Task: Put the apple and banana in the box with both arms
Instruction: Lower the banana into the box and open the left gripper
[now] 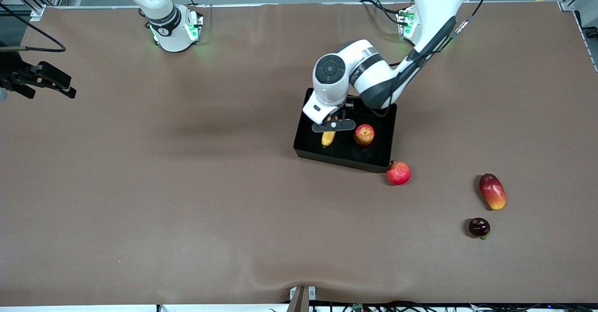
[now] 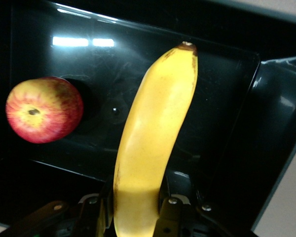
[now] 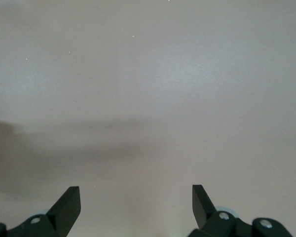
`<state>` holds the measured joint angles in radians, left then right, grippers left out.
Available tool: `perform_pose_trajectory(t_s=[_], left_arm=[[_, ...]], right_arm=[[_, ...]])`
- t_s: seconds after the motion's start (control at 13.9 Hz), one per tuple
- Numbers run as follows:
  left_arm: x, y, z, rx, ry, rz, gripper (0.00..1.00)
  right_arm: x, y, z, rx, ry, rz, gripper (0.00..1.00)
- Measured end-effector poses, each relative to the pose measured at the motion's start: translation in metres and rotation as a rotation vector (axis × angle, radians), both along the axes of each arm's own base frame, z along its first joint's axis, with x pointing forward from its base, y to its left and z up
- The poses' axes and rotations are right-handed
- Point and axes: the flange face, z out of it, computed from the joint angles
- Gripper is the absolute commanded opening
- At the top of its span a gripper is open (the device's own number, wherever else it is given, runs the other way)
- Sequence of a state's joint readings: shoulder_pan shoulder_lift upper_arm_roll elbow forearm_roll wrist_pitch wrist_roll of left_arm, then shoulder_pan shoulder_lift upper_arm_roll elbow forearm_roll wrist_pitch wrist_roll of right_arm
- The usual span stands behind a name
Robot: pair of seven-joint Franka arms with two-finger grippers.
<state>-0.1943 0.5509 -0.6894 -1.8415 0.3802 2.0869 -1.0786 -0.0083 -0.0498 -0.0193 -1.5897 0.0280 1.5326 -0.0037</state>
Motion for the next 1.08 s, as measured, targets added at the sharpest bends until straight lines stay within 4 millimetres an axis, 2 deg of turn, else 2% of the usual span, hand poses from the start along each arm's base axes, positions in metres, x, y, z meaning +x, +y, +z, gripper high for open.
perform_pose_trajectory(t_s=[0.29, 0.36, 0.43, 0.5, 0.65, 0.86, 1.01, 1.08], left_arm=[[-0.003, -0.004, -0.046, 0.030, -0.034, -0.035, 0.00], [-0.001, -0.003, -0.057, 0.021, -0.032, -0.035, 0.05], [0.000, -0.004, -0.065, 0.006, -0.028, -0.031, 0.48], [0.001, -0.004, -0.070, -0.006, -0.024, -0.027, 0.99], [0.004, -0.005, -0.073, -0.013, -0.022, -0.012, 1.00], [0.025, 0.004, -0.057, -0.017, -0.050, 0.037, 1.00], [0.056, 0.028, -0.023, 0.011, -0.095, 0.090, 1.00], [0.074, 0.044, 0.007, 0.031, -0.130, 0.117, 1.00]], right_arm=[[0.000, 0.000, 0.000, 0.000, 0.000, 0.000, 1.00], [0.000, 0.001, 0.000, -0.001, 0.001, 0.001, 1.00], [0.000, 0.002, 0.000, -0.001, 0.001, 0.003, 1.00], [0.000, 0.003, 0.000, -0.001, 0.001, 0.006, 1.00], [0.000, 0.008, 0.000, -0.001, 0.002, 0.013, 1.00], [-0.001, 0.009, -0.001, -0.002, 0.011, 0.015, 1.00], [-0.001, 0.009, -0.001, -0.002, 0.012, 0.015, 1.00], [-0.001, 0.009, -0.001, -0.002, 0.012, 0.016, 1.00]])
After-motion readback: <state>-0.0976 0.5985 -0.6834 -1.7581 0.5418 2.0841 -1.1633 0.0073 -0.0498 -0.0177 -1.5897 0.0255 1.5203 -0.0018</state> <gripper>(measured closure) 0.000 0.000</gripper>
